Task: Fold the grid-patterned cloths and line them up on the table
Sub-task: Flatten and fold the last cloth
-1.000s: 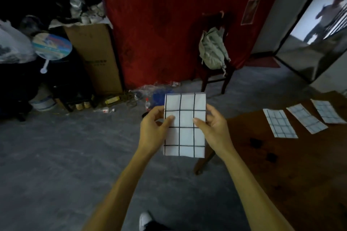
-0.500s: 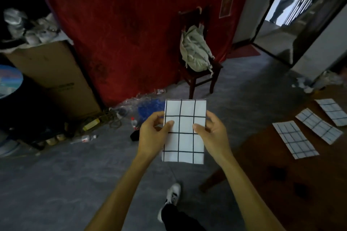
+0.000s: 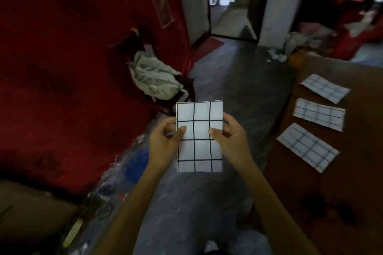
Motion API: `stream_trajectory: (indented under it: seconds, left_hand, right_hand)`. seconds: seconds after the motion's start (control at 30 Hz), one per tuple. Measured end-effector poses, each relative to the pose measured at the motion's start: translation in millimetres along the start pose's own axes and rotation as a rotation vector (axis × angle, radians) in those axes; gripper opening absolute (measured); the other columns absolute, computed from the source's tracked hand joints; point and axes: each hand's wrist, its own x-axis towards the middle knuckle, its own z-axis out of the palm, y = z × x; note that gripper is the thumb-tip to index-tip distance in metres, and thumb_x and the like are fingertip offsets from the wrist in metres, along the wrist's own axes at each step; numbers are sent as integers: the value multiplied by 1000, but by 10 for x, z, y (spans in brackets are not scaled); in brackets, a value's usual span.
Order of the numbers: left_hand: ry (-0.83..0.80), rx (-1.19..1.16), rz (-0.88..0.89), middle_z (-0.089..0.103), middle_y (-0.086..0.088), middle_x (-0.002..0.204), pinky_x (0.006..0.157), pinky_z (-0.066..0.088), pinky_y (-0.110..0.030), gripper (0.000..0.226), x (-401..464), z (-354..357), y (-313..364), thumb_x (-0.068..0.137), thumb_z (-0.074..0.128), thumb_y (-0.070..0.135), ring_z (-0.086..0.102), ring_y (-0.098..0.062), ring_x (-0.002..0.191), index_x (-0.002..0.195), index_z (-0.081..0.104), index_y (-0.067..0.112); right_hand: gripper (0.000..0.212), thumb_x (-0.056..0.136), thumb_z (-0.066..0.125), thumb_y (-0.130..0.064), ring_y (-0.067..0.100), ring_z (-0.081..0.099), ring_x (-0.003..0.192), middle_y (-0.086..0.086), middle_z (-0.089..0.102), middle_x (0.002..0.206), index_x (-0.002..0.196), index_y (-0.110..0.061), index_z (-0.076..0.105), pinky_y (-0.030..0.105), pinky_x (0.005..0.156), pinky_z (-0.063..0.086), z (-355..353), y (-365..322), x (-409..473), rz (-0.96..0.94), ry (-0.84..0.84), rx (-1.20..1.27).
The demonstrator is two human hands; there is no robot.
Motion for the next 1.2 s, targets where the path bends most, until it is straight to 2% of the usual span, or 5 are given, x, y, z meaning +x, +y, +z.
stream_trajectory:
  seconds: [0.23,0.4,0.8,1.07,1.2]
  left_hand:
    - [-322,-110,54,68,0,74,59,52,-20,16,556,789,143,88,64,7,67,-7,68,104,63,10]
    - [-513,-136,53,70,-5,95,67,59,-34,18,958,1159,37,90,62,12,70,-18,85,107,61,14]
    - [-1161,-55,260,67,9,94,73,55,-20,22,1752,2103,62,88,62,9,65,0,86,95,63,30]
    - [-1573,71,300,64,15,93,74,49,-8,16,1255,2761,-244,87,65,12,60,5,88,100,63,21]
    - [-1739,199,381,64,11,97,73,48,-11,18,886,3179,-423,88,64,14,60,0,92,105,62,18]
  right_hand:
    - [41,90,63,-13,-1,64,101,-12,65,110,126,-29,50,17,77,55,-530,161,334,2,269,-8]
    - [39,90,63,-15,-3,62,103,-14,64,111,122,-32,51,17,75,54,-630,297,496,32,461,-63]
    - [40,86,69,-22,11,68,98,-10,68,112,119,-40,55,41,75,60,-530,324,586,185,1076,-23]
    - [34,89,66,-23,7,67,99,-12,68,111,120,-34,56,41,83,59,-470,813,63,361,1468,35]
    - [34,92,63,-24,8,65,96,-10,66,111,125,-26,55,30,78,58,-594,1165,-230,454,1639,109]
